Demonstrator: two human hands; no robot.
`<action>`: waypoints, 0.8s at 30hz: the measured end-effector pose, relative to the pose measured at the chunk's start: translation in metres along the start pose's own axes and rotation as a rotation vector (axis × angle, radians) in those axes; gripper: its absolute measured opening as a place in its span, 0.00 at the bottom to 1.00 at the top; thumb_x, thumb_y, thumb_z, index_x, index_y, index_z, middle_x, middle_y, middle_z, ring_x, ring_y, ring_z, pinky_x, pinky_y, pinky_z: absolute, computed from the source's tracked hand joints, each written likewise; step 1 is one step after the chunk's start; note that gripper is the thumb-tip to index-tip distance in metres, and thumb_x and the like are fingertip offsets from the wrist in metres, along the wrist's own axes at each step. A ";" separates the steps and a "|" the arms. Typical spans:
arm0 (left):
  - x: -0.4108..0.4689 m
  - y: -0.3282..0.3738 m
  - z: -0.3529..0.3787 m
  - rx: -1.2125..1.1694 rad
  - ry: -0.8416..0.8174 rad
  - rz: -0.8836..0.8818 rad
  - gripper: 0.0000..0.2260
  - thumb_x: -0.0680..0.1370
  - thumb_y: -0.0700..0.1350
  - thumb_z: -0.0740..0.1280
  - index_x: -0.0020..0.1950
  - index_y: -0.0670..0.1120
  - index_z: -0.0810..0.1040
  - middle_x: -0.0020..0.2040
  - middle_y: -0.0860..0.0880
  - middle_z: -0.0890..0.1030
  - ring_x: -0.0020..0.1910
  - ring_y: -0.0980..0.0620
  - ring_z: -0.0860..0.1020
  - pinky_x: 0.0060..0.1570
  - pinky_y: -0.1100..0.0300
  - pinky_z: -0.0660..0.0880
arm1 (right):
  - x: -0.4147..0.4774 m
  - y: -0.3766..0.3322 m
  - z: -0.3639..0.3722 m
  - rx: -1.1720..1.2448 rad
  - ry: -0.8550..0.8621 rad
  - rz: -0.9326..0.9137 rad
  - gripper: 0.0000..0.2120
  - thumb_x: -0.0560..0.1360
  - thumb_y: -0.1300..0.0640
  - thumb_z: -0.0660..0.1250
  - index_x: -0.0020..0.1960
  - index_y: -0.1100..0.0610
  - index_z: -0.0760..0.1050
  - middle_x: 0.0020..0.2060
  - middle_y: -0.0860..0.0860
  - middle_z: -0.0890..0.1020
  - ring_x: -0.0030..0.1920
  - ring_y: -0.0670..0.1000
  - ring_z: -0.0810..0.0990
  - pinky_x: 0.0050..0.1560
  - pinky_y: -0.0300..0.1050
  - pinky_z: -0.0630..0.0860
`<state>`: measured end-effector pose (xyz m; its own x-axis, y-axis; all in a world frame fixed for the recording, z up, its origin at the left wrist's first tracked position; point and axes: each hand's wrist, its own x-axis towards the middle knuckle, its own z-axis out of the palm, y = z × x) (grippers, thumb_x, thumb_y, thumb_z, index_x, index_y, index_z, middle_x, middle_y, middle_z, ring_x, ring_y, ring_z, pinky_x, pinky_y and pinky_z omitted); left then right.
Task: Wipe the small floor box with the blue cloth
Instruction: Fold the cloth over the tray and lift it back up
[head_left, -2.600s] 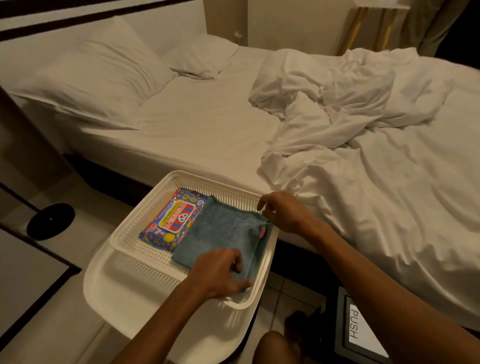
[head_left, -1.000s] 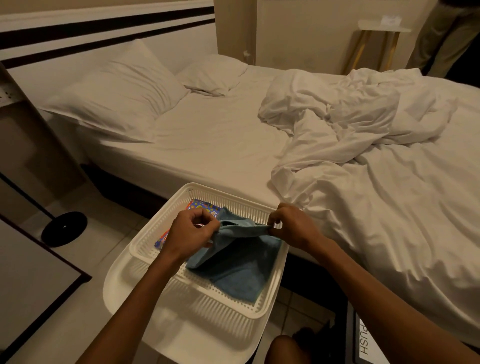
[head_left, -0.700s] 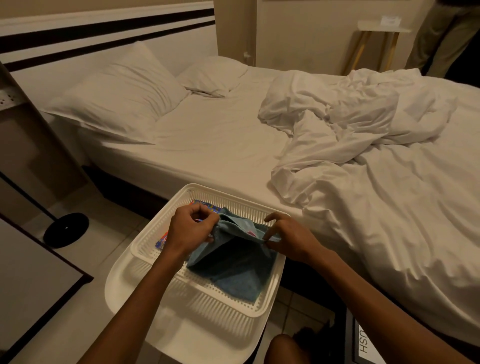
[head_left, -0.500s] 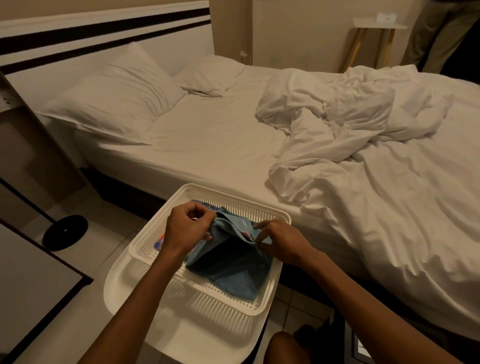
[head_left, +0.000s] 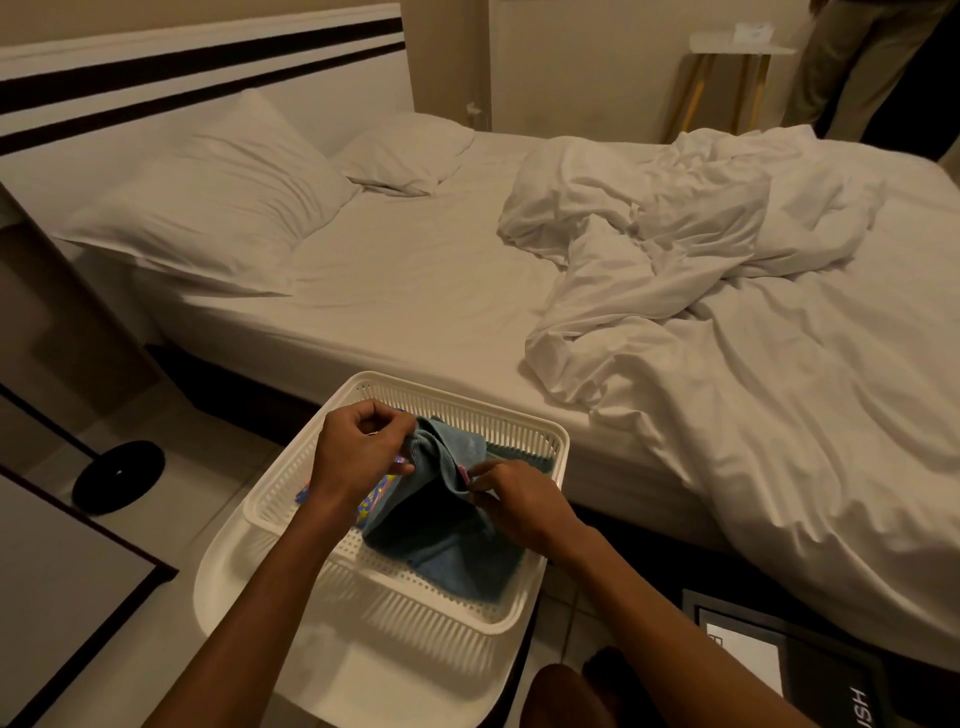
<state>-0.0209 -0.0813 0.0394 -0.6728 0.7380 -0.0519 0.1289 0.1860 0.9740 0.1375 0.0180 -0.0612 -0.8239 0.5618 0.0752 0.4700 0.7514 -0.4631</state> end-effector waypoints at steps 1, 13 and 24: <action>0.001 0.000 -0.001 0.003 0.000 0.005 0.05 0.76 0.34 0.68 0.43 0.32 0.79 0.38 0.39 0.80 0.37 0.44 0.78 0.29 0.62 0.79 | -0.001 -0.001 0.002 0.008 0.023 0.006 0.11 0.78 0.52 0.65 0.55 0.52 0.84 0.57 0.49 0.83 0.56 0.54 0.81 0.52 0.54 0.79; -0.001 -0.001 -0.005 -0.006 -0.004 0.001 0.06 0.77 0.35 0.69 0.40 0.38 0.81 0.36 0.42 0.81 0.35 0.48 0.80 0.30 0.60 0.80 | -0.002 -0.021 0.017 0.027 0.162 0.107 0.12 0.78 0.50 0.64 0.53 0.54 0.84 0.57 0.53 0.82 0.56 0.55 0.81 0.54 0.54 0.78; 0.000 0.005 -0.017 -0.032 -0.027 0.006 0.07 0.77 0.33 0.67 0.38 0.37 0.79 0.34 0.43 0.80 0.30 0.53 0.79 0.28 0.63 0.78 | 0.016 -0.014 0.002 0.073 0.378 0.175 0.15 0.80 0.52 0.62 0.43 0.54 0.85 0.37 0.56 0.85 0.41 0.60 0.81 0.44 0.53 0.77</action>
<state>-0.0327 -0.0915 0.0479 -0.6521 0.7564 -0.0512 0.1091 0.1605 0.9810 0.1171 0.0157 -0.0555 -0.5528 0.7766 0.3020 0.5582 0.6142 -0.5578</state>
